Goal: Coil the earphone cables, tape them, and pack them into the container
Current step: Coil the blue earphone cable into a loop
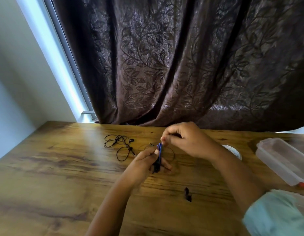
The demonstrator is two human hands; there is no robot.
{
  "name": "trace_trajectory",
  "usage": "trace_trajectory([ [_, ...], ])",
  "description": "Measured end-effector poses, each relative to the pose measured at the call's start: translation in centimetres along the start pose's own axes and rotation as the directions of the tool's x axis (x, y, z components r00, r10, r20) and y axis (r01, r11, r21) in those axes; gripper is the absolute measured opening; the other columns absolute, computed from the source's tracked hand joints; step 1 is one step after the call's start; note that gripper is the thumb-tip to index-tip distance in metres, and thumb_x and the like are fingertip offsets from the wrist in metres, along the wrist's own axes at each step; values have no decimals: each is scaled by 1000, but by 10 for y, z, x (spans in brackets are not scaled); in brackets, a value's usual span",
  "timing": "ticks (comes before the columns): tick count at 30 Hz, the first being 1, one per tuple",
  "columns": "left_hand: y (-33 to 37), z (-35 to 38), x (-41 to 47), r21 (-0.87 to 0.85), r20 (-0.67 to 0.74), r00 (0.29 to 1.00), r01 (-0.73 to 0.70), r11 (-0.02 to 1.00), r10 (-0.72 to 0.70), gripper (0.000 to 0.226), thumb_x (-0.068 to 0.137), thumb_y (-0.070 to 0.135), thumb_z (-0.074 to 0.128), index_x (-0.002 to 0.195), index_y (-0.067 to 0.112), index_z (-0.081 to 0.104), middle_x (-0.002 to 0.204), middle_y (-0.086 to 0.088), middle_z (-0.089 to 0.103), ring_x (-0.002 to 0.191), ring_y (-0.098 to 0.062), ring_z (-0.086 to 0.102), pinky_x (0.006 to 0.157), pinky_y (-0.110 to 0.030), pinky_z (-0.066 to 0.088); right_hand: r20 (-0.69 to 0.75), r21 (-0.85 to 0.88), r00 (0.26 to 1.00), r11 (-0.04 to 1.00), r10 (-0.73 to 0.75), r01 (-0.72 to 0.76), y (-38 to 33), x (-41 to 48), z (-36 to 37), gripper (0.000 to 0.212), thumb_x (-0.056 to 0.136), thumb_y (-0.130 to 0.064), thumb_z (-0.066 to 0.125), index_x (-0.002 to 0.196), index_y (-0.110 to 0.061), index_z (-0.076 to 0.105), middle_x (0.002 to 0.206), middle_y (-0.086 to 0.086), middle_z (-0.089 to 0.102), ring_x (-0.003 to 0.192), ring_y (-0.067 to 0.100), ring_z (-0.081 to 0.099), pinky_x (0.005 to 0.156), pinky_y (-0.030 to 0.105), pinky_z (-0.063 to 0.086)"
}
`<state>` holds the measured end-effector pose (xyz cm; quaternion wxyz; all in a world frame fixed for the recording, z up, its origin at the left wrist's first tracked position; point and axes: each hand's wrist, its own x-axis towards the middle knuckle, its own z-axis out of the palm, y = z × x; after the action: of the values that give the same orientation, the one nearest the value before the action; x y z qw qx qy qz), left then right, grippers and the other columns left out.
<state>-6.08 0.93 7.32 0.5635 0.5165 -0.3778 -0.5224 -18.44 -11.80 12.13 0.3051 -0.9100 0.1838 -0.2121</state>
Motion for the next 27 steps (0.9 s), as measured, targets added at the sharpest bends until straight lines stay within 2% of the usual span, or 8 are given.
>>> trace_trajectory([
  [2, 5, 4, -4, -155, 51, 999, -11, 988, 19, 32, 92, 21, 39, 117, 7, 53, 70, -13, 65, 64, -24, 63, 64, -31, 56, -67, 179, 997, 984, 35, -23, 11, 6, 7, 10, 87, -31, 66, 78, -30, 70, 73, 0, 72, 71, 22, 69, 71, 46, 56],
  [5, 5, 2, -3, -305, 20, 999, -27, 952, 35, 31, 83, 24, 46, 105, 6, 61, 64, -12, 60, 51, -19, 59, 68, -37, 53, -153, 423, 978, 904, 139, -63, 24, 11, 27, 12, 87, -24, 66, 77, -28, 70, 71, -7, 71, 72, 7, 67, 72, 28, 54],
  [10, 1, -4, -1, -462, -28, 994, -103, 881, 102, 30, 88, 20, 44, 88, 6, 70, 60, -6, 55, 40, -12, 48, 75, -41, 55, -108, 530, 946, 823, 306, -205, 33, 1, 61, 15, 90, -26, 62, 90, -15, 72, 87, -4, 71, 83, 4, 64, 75, 18, 50],
  [13, 1, -4, 6, -478, -44, 987, -158, 864, 156, 37, 92, 21, 40, 112, 5, 67, 65, -4, 59, 45, -10, 51, 78, -39, 45, -27, 582, 943, 772, 333, -256, 32, -4, 82, 19, 96, -20, 55, 84, -25, 69, 78, -12, 68, 77, 4, 64, 78, 32, 55],
  [16, 1, -7, 14, -524, -124, 977, -215, 824, 176, 44, 90, 24, 42, 128, 4, 53, 74, -3, 64, 50, -10, 56, 57, -28, 53, 76, 452, 954, 843, 290, -292, 21, -15, 93, 25, 99, -14, 46, 85, -27, 62, 56, -28, 58, 53, -11, 51, 56, 11, 36],
  [21, -2, -21, 22, -178, -276, 941, -249, 952, 194, 35, 99, 20, 36, 132, 20, 46, 101, -1, 71, 72, -20, 67, 62, -29, 57, 273, 39, 927, 959, 259, -280, 5, -37, 91, 24, 100, -33, 40, 93, -28, 62, 86, -4, 65, 67, 9, 57, 63, 33, 43],
  [25, -14, -30, 22, 342, -291, 918, -162, 925, 268, 34, 100, 14, 40, 112, 43, 49, 81, 7, 68, 72, -11, 60, 66, -25, 48, 320, -224, 905, 950, 281, -216, -9, -38, 66, 23, 99, -36, 42, 90, -26, 61, 86, -3, 64, 74, 14, 59, 62, 31, 45],
  [27, -15, -29, 18, 446, -245, 945, -89, 890, 217, 30, 99, 11, 41, 94, 38, 55, 72, 9, 58, 64, -7, 54, 64, -25, 45, 285, -253, 927, 952, 245, -174, -15, -31, 48, 20, 98, -36, 46, 87, -29, 61, 83, -5, 64, 74, 13, 58, 64, 31, 46],
])
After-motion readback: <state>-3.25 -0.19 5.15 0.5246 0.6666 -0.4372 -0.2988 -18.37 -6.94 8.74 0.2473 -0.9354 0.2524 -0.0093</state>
